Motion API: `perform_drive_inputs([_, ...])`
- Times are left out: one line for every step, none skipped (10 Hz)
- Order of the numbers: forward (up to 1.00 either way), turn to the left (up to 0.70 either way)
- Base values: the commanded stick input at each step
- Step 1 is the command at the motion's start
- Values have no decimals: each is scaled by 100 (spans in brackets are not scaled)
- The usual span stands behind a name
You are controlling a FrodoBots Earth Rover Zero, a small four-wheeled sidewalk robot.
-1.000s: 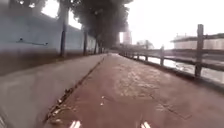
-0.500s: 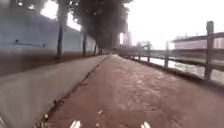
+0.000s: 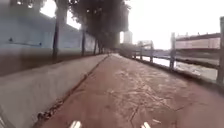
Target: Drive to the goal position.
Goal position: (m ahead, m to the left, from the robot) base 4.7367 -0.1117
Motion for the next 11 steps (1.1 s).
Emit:
perform_drive_inputs([70, -27])
perform_drive_inputs([70, -27])
perform_drive_inputs([70, -27])
perform_drive_inputs([70, 0])
perform_drive_inputs([70, 0])
perform_drive_inputs([70, 0])
perform_drive_inputs([70, 0])
perform_drive_inputs([70, 0])
perform_drive_inputs([70, 0])
perform_drive_inputs([70, 0])
perform_drive_inputs([70, 0])
